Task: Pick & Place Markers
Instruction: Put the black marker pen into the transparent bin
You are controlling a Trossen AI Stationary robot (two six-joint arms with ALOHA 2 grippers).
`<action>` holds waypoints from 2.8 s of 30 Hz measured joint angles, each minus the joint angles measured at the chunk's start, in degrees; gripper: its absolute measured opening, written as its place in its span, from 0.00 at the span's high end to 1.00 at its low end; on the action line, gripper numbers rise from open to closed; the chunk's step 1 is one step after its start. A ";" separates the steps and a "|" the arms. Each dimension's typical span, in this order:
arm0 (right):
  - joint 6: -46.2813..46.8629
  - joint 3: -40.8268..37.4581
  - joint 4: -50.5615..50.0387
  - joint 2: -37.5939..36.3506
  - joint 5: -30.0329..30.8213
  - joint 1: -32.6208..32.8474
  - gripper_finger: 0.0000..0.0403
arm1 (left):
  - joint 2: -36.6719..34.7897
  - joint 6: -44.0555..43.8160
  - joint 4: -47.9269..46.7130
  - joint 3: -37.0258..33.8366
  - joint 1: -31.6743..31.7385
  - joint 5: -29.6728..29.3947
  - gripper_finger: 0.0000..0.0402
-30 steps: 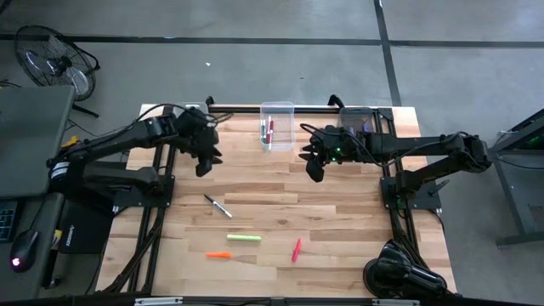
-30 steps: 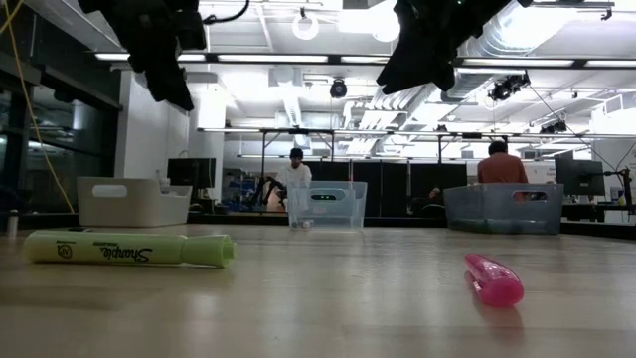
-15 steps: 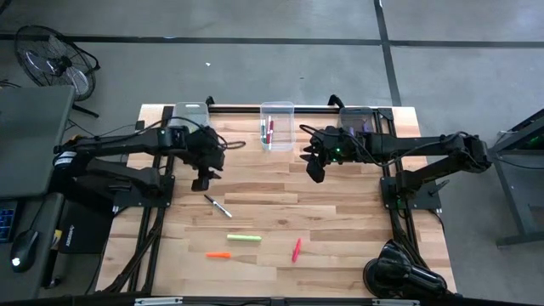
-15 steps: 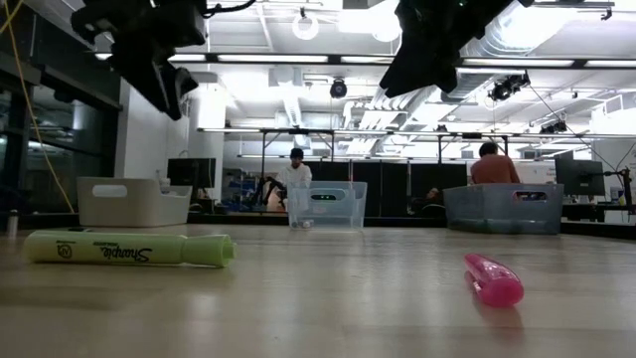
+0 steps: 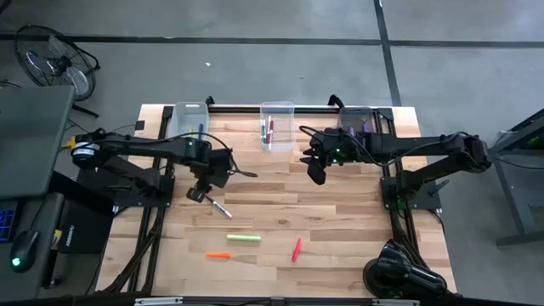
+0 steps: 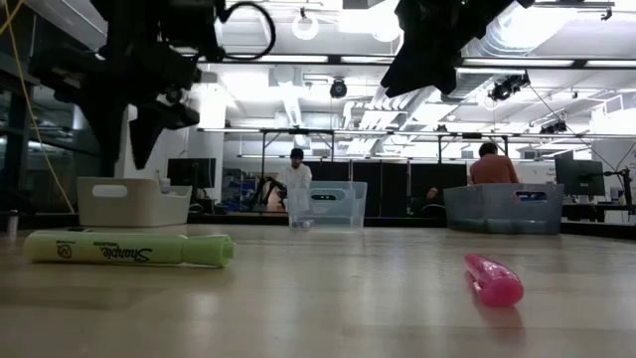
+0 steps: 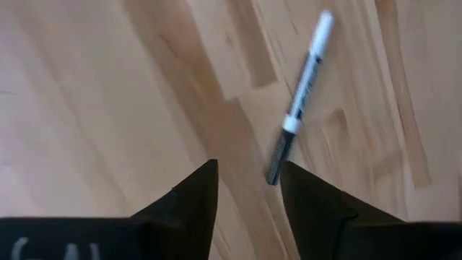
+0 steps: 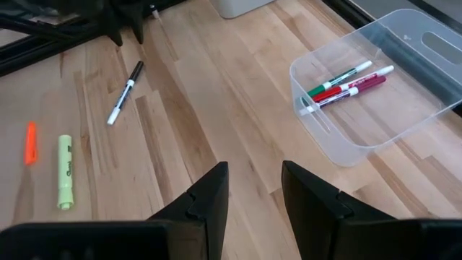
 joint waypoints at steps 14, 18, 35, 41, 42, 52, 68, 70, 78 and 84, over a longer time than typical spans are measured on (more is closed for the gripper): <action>-0.17 0.00 -0.19 0.00 -1.80 0.00 0.71 | 4.49 3.12 0.33 -2.42 -0.36 4.83 0.51; -0.26 0.00 -0.35 0.00 -2.58 0.00 0.71 | 4.79 2.66 1.69 -5.39 -2.46 5.24 0.51; -1.30 0.00 -0.35 0.00 -2.27 0.00 0.71 | 4.97 -3.37 14.61 -9.32 -13.93 -3.50 0.51; -1.31 0.00 -0.33 0.00 -2.27 0.00 0.71 | 8.97 -4.03 17.45 -9.32 -16.24 -4.59 0.51; -1.29 0.00 -0.33 0.00 -2.27 0.00 0.71 | 9.83 -4.51 17.44 -9.32 -16.53 -4.83 0.51; -1.27 0.00 -0.42 0.00 -2.51 0.00 0.71 | 16.09 -6.44 17.98 -9.08 -16.37 -6.14 0.51; -1.27 0.00 -0.50 0.00 -2.56 0.00 0.71 | 16.28 -10.19 18.20 -9.15 -16.37 -5.62 0.94; -1.25 0.00 -0.50 0.00 -2.58 0.00 0.71 | 16.28 -11.14 18.06 -9.15 -16.37 -5.61 0.94; -0.61 0.00 -0.06 0.00 -3.12 0.00 0.71 | 11.74 -17.43 17.93 -9.58 -16.37 -6.13 0.94; -1.21 0.00 3.36 0.00 -3.14 0.00 0.71 | 4.61 -21.19 17.35 -9.47 -16.35 -12.71 0.94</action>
